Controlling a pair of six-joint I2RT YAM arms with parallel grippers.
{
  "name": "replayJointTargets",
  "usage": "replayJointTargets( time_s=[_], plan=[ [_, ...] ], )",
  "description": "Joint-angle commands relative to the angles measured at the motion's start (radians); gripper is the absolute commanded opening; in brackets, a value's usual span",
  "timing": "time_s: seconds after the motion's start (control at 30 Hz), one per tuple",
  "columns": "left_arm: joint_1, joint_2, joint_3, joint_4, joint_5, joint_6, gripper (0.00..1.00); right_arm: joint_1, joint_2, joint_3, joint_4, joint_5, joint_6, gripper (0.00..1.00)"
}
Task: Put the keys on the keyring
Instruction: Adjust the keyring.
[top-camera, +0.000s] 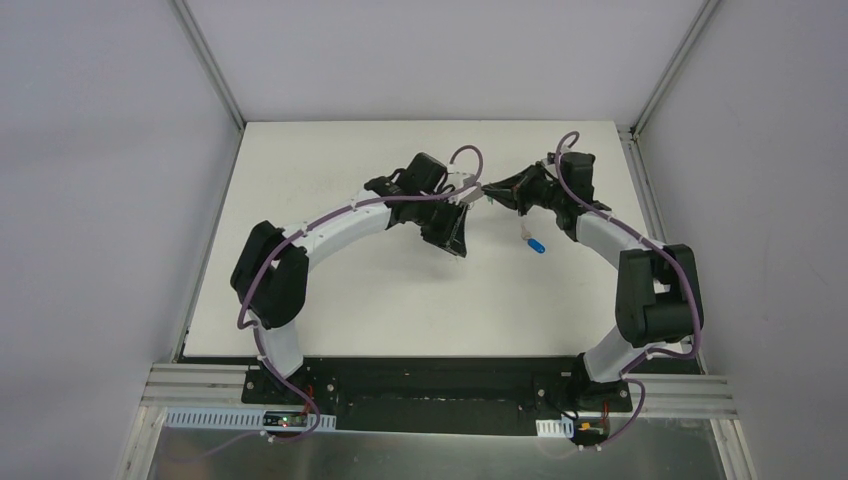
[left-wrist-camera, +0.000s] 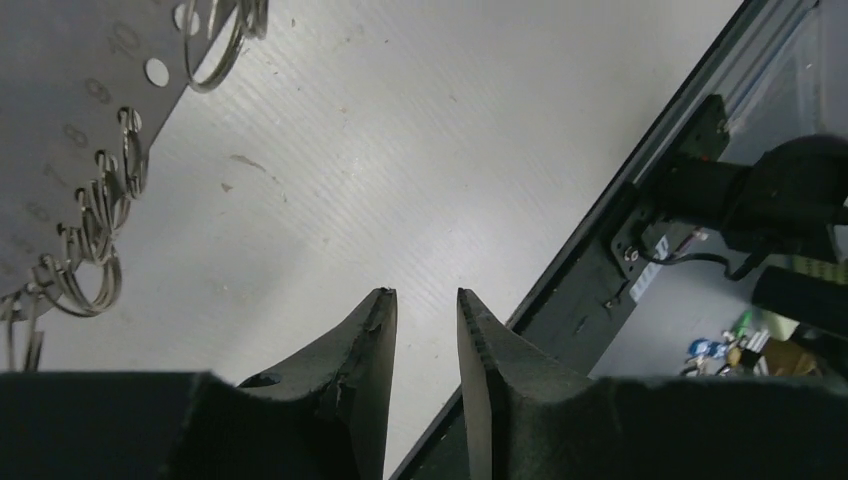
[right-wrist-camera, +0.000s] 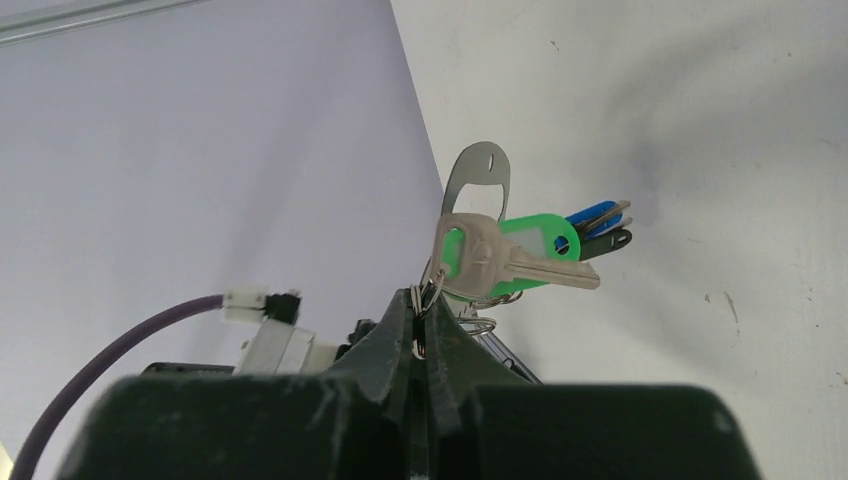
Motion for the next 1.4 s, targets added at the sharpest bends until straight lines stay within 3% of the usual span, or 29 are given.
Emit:
replayJointTargets(
  time_s=[0.0,0.27,0.4,0.7,1.37],
  plan=[
    [0.037,-0.032,-0.072,0.33,0.056,-0.267,0.31,-0.029,-0.053,0.004,0.103,-0.033,0.097,0.0],
    [0.09,-0.006,-0.205,0.754,0.051,-0.49,0.35,-0.049,-0.019,-0.048,0.216,-0.048,0.246,0.0],
    [0.114,-0.018,-0.298,0.98,0.041,-0.568,0.42,-0.054,-0.002,-0.067,0.28,-0.052,0.306,0.0],
    [0.138,-0.007,-0.348,1.149,0.022,-0.618,0.44,-0.055,0.019,-0.067,0.339,-0.061,0.362,0.0],
    [0.166,0.052,-0.35,1.261,-0.003,-0.659,0.44,-0.056,0.006,-0.067,0.341,-0.061,0.368,0.0]
  ],
)
